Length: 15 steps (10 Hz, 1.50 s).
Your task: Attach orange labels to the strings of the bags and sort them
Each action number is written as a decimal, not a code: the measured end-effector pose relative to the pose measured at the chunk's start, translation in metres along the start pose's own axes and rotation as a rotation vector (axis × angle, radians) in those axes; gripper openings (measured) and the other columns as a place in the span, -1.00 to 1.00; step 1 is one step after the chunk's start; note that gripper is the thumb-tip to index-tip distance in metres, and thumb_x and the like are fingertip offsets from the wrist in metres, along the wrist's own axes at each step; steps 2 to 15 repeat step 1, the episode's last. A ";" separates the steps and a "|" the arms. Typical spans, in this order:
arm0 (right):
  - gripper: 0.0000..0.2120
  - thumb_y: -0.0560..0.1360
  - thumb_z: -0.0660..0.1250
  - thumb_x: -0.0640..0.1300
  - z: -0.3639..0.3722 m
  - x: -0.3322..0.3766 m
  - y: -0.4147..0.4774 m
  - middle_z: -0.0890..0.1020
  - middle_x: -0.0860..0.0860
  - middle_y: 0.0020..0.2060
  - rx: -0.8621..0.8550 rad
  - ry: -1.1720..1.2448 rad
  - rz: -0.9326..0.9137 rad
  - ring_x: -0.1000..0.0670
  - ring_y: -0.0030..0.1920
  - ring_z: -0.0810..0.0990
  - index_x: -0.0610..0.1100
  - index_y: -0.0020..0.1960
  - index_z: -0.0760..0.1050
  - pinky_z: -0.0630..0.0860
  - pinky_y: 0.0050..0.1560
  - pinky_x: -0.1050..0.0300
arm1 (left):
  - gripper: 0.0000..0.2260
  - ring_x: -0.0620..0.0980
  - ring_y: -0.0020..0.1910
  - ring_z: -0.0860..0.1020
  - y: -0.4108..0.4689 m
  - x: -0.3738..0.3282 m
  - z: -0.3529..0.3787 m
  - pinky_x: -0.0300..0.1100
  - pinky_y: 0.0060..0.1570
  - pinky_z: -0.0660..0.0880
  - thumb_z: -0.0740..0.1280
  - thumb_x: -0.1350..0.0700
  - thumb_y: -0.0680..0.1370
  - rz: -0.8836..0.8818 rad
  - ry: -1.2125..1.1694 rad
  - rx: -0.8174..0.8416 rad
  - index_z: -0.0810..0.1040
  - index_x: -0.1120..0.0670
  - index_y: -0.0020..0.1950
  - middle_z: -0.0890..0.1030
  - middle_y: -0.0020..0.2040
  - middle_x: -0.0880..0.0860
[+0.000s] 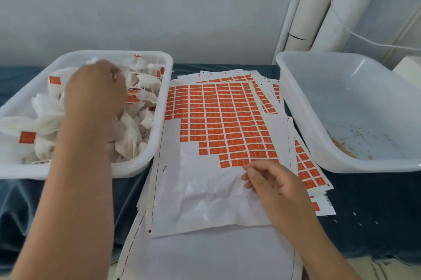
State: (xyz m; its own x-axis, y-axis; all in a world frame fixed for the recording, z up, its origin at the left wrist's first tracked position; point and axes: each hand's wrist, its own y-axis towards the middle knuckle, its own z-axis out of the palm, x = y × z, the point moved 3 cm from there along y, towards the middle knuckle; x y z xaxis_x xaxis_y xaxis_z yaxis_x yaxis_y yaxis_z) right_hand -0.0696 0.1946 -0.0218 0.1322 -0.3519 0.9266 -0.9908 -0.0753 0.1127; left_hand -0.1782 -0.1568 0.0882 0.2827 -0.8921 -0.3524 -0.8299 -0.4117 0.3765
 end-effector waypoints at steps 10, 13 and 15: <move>-0.87 0.61 0.29 0.30 -0.028 0.021 0.002 0.68 0.37 -0.02 -0.114 -0.145 -0.081 0.28 0.04 0.67 0.33 0.09 0.55 0.55 -0.09 0.47 | -0.70 0.33 0.28 0.54 -0.003 0.007 0.009 0.23 0.33 0.47 0.31 0.07 0.63 -0.032 -0.015 0.075 0.59 0.04 0.35 0.63 0.27 0.21; -0.87 0.61 0.29 0.30 -0.028 0.021 0.002 0.68 0.37 -0.02 -0.114 -0.145 -0.081 0.28 0.04 0.67 0.33 0.09 0.55 0.55 -0.09 0.47 | -0.70 0.33 0.28 0.54 -0.003 0.007 0.009 0.23 0.33 0.47 0.31 0.07 0.63 -0.032 -0.015 0.075 0.59 0.04 0.35 0.63 0.27 0.21; -0.87 0.61 0.29 0.30 -0.028 0.021 0.002 0.68 0.37 -0.02 -0.114 -0.145 -0.081 0.28 0.04 0.67 0.33 0.09 0.55 0.55 -0.09 0.47 | -0.70 0.33 0.28 0.54 -0.003 0.007 0.009 0.23 0.33 0.47 0.31 0.07 0.63 -0.032 -0.015 0.075 0.59 0.04 0.35 0.63 0.27 0.21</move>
